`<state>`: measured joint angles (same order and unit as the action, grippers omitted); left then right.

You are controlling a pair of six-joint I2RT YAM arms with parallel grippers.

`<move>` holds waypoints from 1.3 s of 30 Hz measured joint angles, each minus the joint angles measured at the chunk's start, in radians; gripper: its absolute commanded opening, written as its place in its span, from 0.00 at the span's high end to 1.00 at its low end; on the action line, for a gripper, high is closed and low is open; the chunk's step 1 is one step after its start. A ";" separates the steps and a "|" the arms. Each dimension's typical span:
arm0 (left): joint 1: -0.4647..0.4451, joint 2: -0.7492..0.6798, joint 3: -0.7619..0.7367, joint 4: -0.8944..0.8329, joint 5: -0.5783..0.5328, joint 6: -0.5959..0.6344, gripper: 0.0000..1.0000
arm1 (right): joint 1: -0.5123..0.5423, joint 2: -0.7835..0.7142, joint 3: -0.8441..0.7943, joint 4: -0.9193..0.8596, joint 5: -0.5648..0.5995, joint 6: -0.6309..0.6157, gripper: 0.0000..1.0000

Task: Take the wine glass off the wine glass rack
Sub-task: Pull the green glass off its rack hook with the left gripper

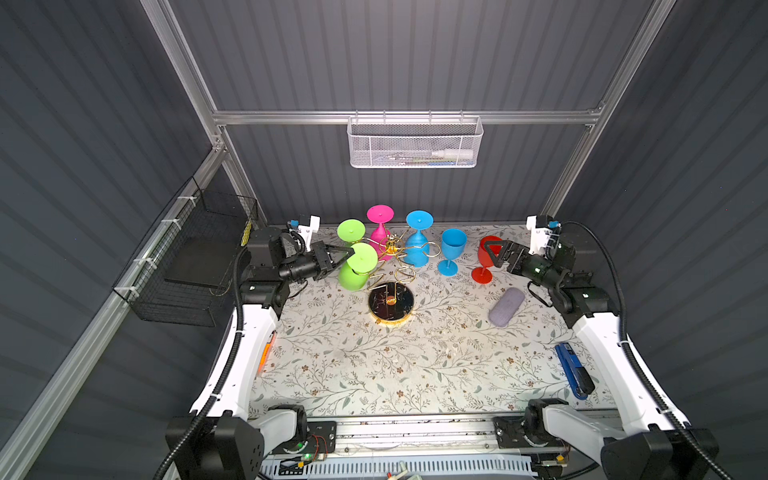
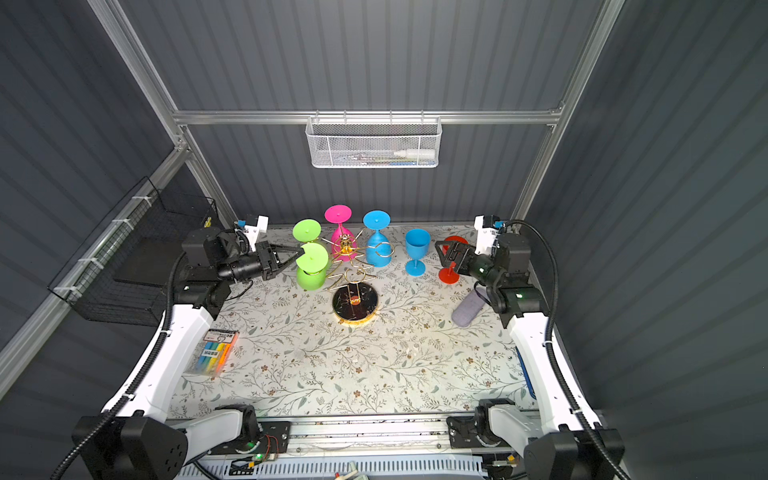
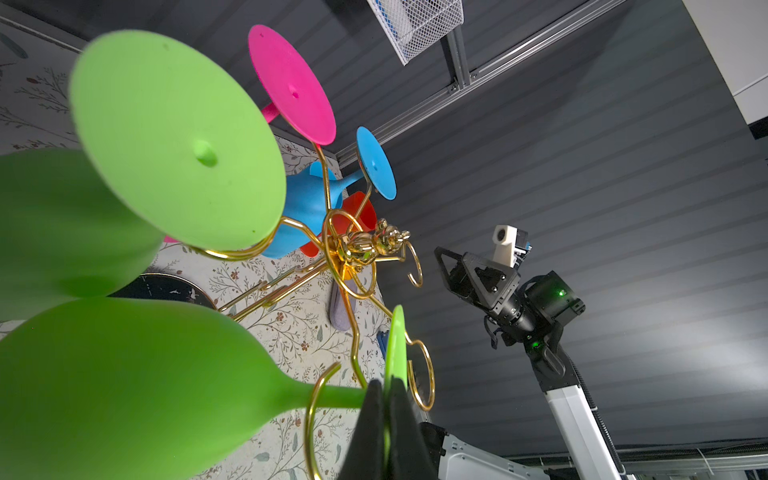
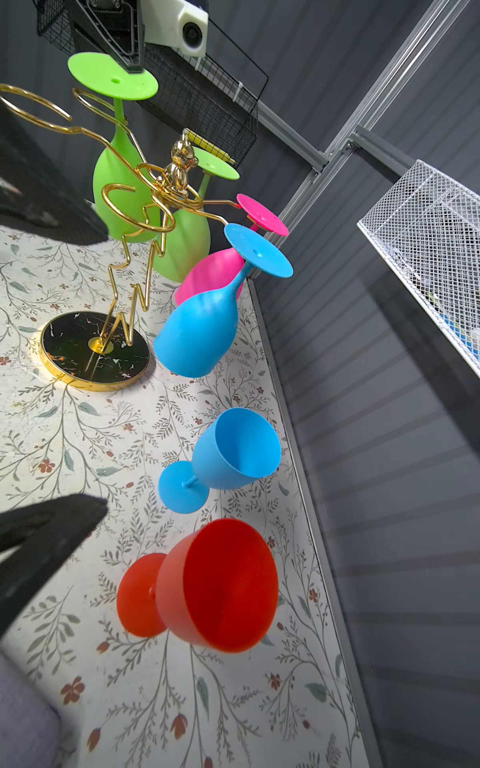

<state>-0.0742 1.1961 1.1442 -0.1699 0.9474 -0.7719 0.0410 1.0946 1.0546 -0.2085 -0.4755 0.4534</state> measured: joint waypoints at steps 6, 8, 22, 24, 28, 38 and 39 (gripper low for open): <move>-0.014 0.013 0.002 0.032 0.000 -0.013 1.00 | 0.000 -0.002 0.000 -0.002 0.000 0.000 0.05; -0.019 0.020 0.008 0.037 -0.001 -0.018 1.00 | 0.000 -0.004 0.000 -0.002 0.000 0.000 0.05; -0.045 0.017 0.084 -0.132 -0.096 0.073 1.00 | 0.000 -0.010 0.000 -0.003 0.000 0.000 0.04; -0.045 0.013 0.085 -0.157 -0.109 0.085 1.00 | 0.000 -0.010 0.000 -0.003 0.000 0.003 0.04; -0.058 0.012 0.095 -0.192 -0.133 0.100 1.00 | 0.000 -0.010 0.000 -0.003 -0.001 0.004 0.04; -0.137 0.018 0.154 -0.216 -0.200 0.124 1.00 | 0.000 -0.010 -0.009 -0.002 -0.005 0.011 0.04; -0.139 0.021 0.158 -0.219 -0.206 0.126 1.00 | 0.000 -0.010 -0.011 -0.002 -0.005 0.011 0.04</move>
<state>-0.2131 1.2167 1.3018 -0.3893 0.7418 -0.6464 0.0410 1.0847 1.0439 -0.2100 -0.4801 0.4648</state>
